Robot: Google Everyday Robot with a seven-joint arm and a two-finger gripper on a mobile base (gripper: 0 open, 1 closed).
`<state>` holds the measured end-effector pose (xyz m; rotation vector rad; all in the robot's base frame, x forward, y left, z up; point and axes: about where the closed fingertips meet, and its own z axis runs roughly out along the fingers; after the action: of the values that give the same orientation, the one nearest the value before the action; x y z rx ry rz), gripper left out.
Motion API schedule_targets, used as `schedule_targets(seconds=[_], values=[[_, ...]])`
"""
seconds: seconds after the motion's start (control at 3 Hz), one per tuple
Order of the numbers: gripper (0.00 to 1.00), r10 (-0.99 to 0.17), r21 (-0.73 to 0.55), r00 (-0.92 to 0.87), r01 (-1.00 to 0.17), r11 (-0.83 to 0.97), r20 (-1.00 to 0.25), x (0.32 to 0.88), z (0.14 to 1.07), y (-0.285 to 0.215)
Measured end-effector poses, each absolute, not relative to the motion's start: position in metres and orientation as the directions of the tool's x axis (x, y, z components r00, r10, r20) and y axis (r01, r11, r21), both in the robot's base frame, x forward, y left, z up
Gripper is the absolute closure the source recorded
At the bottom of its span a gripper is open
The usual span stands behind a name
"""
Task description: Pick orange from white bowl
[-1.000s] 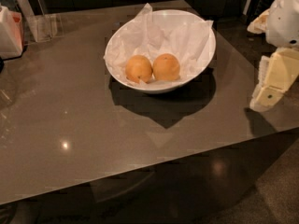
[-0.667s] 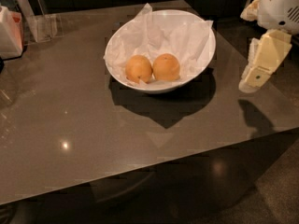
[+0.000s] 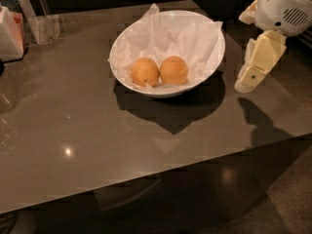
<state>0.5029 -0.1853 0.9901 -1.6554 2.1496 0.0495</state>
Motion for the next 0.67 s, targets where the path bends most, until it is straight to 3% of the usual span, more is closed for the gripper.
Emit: schedule_targets(seconds=[0.33, 0.67], values=[[0.00, -0.900, -0.173, -0.135, -0.959, 0.224, -0.415, 0.5490, 0.9774, -0.1308], [0.00, -0.900, -0.173, -0.135, -0.959, 0.224, -0.415, 0.5491, 0.9772, -0.1307]])
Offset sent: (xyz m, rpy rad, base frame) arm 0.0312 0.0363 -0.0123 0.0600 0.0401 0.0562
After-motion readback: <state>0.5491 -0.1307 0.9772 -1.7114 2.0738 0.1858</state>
